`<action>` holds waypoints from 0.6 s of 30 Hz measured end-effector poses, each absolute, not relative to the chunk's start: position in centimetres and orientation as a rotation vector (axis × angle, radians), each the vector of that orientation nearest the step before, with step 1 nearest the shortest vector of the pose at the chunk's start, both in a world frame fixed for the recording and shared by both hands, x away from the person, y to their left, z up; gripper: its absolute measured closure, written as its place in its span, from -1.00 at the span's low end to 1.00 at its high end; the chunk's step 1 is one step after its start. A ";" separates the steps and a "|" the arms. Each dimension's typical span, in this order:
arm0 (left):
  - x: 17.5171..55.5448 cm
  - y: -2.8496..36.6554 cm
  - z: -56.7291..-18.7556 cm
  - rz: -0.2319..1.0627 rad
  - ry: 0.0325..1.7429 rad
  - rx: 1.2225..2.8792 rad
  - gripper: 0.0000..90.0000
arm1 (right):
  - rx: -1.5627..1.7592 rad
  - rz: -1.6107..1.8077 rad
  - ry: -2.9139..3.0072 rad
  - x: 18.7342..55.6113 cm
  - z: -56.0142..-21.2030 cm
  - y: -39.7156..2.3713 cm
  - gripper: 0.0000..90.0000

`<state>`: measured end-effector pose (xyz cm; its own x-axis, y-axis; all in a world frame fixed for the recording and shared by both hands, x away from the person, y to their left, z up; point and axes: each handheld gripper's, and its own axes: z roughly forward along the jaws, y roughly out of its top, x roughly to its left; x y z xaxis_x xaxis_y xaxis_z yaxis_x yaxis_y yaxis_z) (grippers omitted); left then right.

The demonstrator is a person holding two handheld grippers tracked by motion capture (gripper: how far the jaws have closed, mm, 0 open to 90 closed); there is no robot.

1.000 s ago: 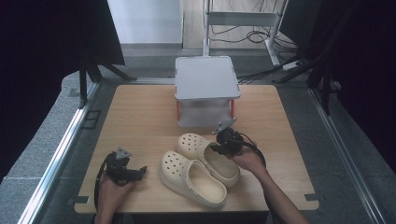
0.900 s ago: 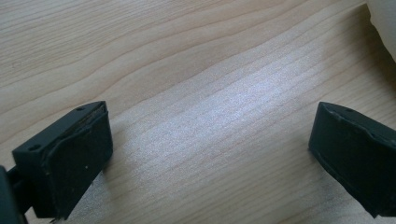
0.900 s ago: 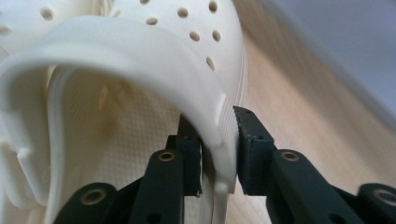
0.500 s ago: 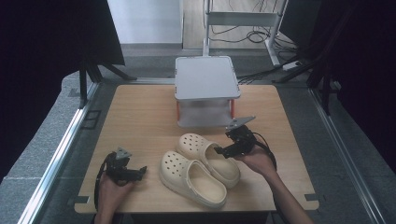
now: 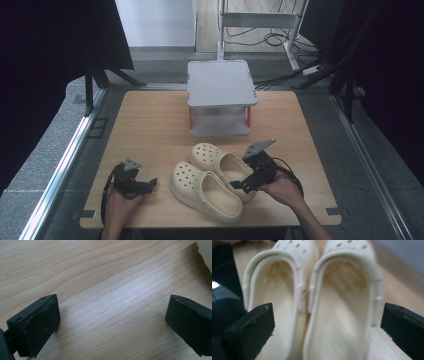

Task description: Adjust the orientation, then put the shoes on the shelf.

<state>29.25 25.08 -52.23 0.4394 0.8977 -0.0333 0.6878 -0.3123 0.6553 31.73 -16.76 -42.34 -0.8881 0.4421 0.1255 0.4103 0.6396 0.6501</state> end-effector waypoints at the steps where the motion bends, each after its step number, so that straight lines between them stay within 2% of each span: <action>1: 29.3 25.1 -52.2 0.455 1.326 2.096 -1.00 | 0.715 1.074 2.819 31.5 -42.5 -16.3 -0.98; 6: 29.3 25.1 -52.2 0.455 1.326 2.096 -1.00 | 0.724 1.017 2.855 30.8 -43.4 -14.3 -0.71; 12: 29.3 25.1 -52.2 0.455 1.326 2.096 -1.00 | 0.721 0.921 2.911 31.1 -44.6 -11.9 -0.70; 18: 29.3 25.1 -52.2 0.455 1.326 2.096 -1.00 | 0.702 0.880 2.903 31.6 -45.5 -9.4 -0.50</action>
<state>29.25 25.09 -52.23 0.4395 0.8976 -0.0336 0.6879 -0.3123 0.6552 31.60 -9.40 -45.45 -0.8979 0.4284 0.1014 0.4126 0.7387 0.5331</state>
